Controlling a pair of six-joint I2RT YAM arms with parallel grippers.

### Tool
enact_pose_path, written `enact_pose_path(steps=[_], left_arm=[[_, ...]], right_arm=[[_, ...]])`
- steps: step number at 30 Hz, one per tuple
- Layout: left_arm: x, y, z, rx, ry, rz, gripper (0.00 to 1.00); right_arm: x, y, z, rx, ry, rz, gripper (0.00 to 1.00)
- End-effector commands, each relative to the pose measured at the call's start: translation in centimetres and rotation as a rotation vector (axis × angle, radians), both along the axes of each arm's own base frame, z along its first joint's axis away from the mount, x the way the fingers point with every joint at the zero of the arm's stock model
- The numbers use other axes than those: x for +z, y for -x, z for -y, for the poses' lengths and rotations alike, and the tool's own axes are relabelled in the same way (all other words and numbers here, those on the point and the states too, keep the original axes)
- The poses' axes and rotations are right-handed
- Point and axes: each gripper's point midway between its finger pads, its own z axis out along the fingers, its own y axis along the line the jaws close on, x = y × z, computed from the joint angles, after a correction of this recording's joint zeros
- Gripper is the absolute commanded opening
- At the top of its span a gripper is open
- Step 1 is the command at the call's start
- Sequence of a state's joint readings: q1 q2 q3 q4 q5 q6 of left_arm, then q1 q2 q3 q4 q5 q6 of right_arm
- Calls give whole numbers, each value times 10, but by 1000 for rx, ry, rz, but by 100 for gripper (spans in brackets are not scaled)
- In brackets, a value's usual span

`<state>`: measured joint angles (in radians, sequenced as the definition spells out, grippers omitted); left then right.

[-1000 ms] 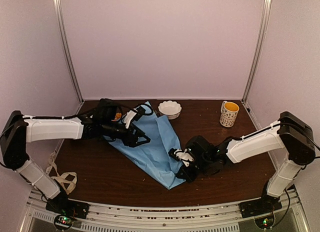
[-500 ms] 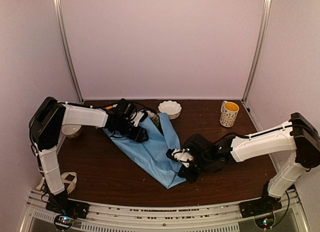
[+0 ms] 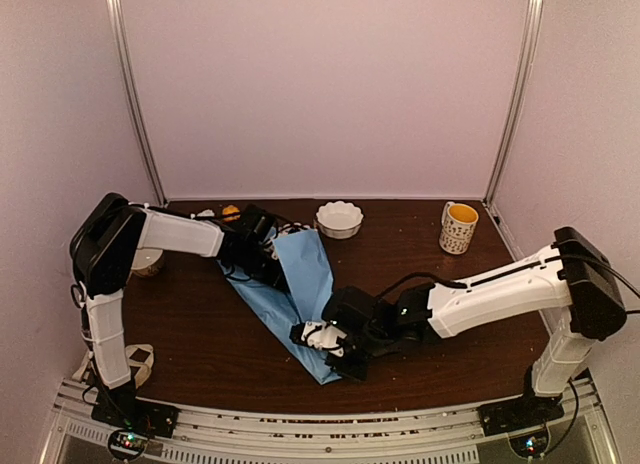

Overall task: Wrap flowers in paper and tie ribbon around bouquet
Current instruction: Fold the two-thirds-folded wrapping paper at the center of the board, then adjust the folded bouquet at the center of the board.

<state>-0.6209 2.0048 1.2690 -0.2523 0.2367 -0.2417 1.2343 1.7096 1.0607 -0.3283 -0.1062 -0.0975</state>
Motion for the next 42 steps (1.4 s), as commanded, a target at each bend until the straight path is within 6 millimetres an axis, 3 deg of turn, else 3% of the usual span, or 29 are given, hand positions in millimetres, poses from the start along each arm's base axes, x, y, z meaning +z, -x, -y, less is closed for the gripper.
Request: enact_pose_path(steps=[1, 6, 10, 14, 18, 22, 25, 28, 32, 36, 42], left_arm=[[16, -5, 10, -29, 54, 23, 71], [44, -13, 13, -44, 115, 47, 72], [88, -20, 5, -50, 159, 119, 75], [135, -20, -9, -53, 175, 186, 78], [166, -16, -36, -22, 180, 188, 79], [175, 3, -51, -23, 198, 146, 80], [176, 29, -39, -104, 310, 84, 88], [159, 42, -35, -128, 336, 44, 95], [140, 49, -32, -146, 323, -3, 94], [140, 46, -37, -131, 290, 45, 90], [170, 29, -53, -116, 217, 274, 79]], right_arm=[[-35, 11, 4, 84, 135, -5, 0], [-57, 11, 8, 110, 230, -3, 0], [-66, 12, 13, 108, 264, -9, 0], [-67, 11, 13, 105, 267, -7, 0], [-68, 10, 15, 99, 270, -4, 0], [-69, 10, 15, 94, 270, -4, 0], [-69, 10, 15, 93, 269, -3, 0], [-69, 10, 15, 94, 269, -1, 0], [-69, 10, 15, 94, 271, 0, 0], [-69, 9, 16, 89, 271, 0, 0], [-69, 9, 16, 86, 269, 2, 0]])
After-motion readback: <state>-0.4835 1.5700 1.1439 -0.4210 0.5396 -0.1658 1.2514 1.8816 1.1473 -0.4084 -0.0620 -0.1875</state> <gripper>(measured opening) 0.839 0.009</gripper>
